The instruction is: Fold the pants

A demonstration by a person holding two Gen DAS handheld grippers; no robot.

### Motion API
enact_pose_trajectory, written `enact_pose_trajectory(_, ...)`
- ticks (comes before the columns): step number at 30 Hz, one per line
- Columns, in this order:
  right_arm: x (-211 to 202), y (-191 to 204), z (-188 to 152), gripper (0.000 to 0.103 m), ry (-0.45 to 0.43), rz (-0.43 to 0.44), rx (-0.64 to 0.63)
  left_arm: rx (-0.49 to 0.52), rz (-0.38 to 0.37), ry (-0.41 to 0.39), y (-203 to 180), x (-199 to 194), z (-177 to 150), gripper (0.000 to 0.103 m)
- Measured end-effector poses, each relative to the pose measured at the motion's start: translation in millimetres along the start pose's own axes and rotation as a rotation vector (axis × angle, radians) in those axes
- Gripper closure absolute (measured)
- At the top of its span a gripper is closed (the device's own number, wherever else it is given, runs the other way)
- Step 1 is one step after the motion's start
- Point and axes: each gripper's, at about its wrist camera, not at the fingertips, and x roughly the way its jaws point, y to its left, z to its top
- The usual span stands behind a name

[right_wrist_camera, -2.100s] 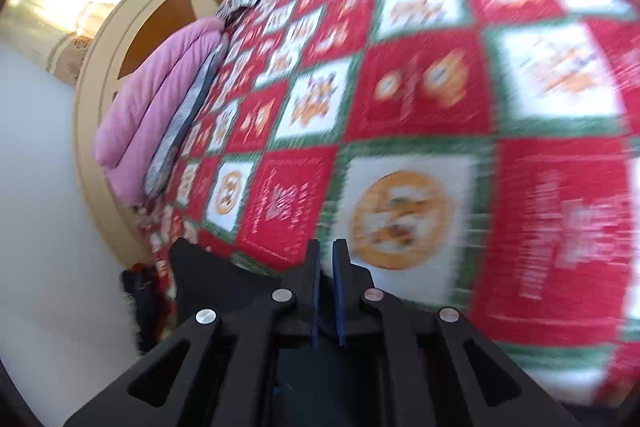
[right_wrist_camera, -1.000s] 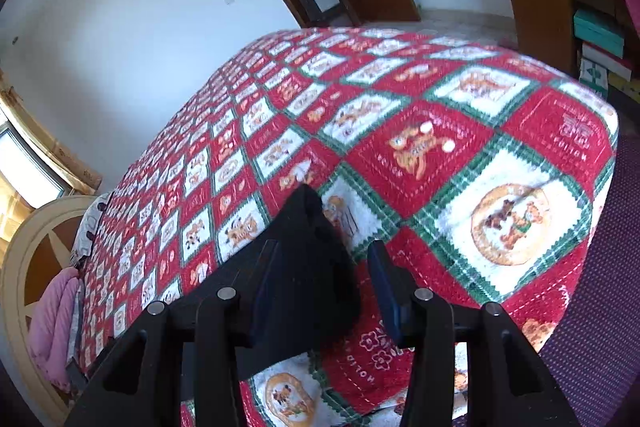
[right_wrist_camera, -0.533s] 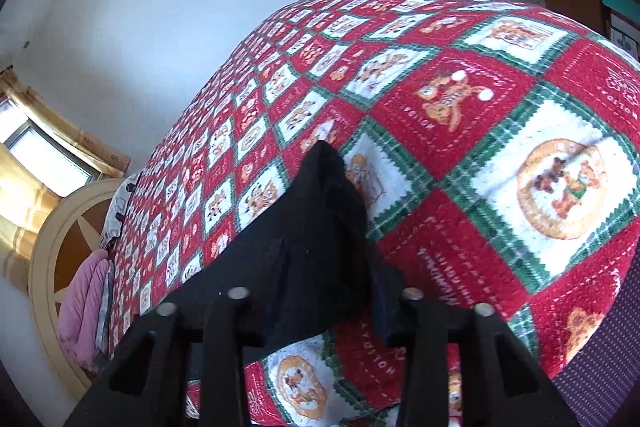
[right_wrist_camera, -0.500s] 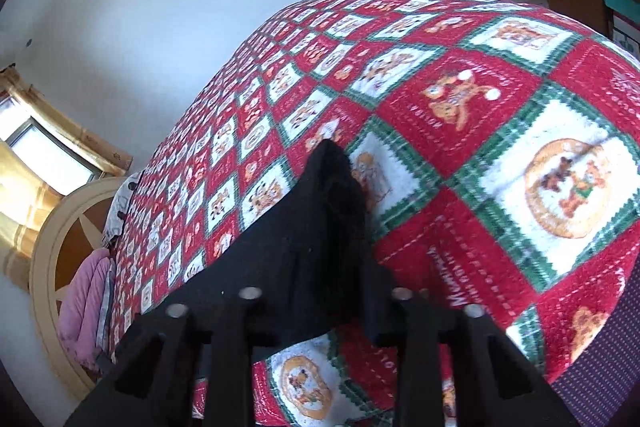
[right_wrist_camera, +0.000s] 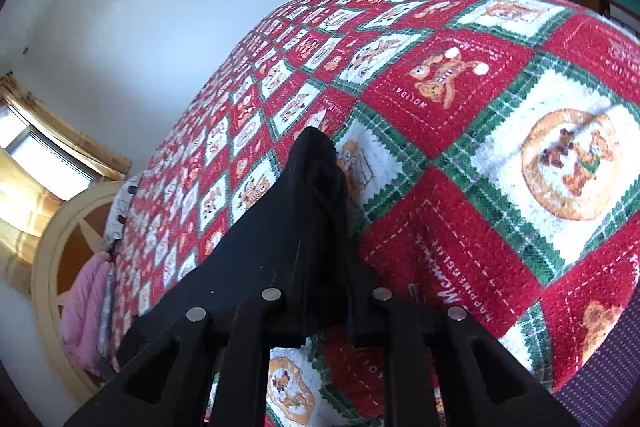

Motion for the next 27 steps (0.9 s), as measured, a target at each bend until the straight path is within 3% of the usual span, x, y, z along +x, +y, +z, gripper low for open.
enact_pose_trajectory(7,2.6,6.4,-4.5,0.091,-0.003,0.041,-0.019,-0.002,0.009,-0.020,-0.7,0.4,-1.9,0.000)
enact_pose_trajectory(13,4.3,8.8,-4.5,0.091,-0.027,0.013,-0.028,-0.004,0.006,-0.024,-0.2,0.3,-3.0,0.000)
enact_pose_trajectory(19,6.7,-0.9,-1.3,0.091,0.000,0.073,0.012,-0.006,0.004,-0.028,0.2,0.0,-3.3,0.000)
enact_pose_trajectory(27,-1.5,7.6,-5.0,0.093,-0.081,0.067,-0.003,-0.012,-0.009,-0.040,1.6,-1.1,-4.1,0.000)
